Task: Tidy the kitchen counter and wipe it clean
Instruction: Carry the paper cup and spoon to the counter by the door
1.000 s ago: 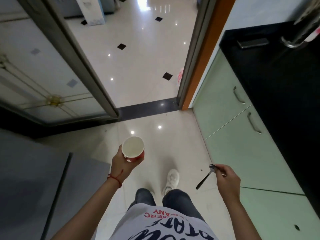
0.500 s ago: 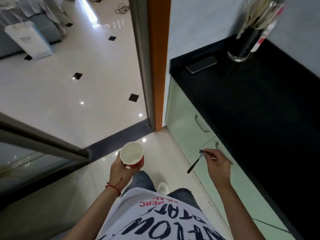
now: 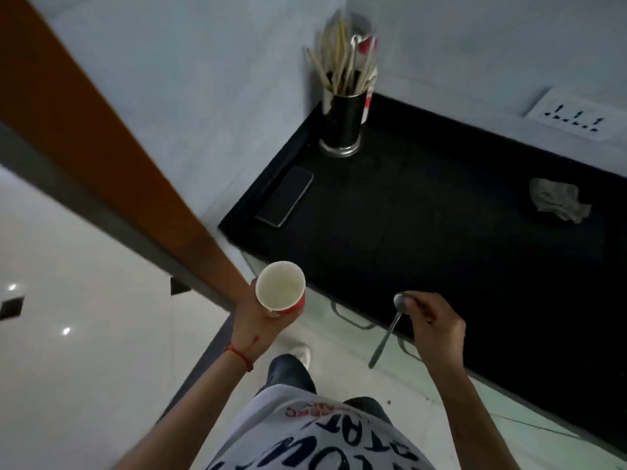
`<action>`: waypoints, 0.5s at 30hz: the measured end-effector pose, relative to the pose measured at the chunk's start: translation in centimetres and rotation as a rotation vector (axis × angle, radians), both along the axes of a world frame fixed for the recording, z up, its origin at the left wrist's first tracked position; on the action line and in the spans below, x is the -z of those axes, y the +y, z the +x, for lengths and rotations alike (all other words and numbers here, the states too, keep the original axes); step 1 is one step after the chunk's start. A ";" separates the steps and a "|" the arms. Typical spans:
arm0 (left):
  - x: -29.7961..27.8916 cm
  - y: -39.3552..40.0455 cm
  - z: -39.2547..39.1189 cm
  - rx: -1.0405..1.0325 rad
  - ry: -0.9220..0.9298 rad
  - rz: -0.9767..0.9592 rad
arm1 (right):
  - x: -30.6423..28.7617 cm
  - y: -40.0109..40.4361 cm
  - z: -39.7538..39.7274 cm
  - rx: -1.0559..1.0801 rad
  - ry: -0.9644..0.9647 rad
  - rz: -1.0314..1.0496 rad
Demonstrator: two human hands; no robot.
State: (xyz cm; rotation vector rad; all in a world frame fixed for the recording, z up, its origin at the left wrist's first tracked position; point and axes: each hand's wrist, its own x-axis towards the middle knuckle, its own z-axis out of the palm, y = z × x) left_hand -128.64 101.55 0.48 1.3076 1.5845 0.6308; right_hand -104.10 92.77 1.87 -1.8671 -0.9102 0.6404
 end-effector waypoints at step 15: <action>-2.1 12.7 5.1 0.240 -0.074 0.078 | -8.9 20.1 3.5 0.034 -0.261 0.269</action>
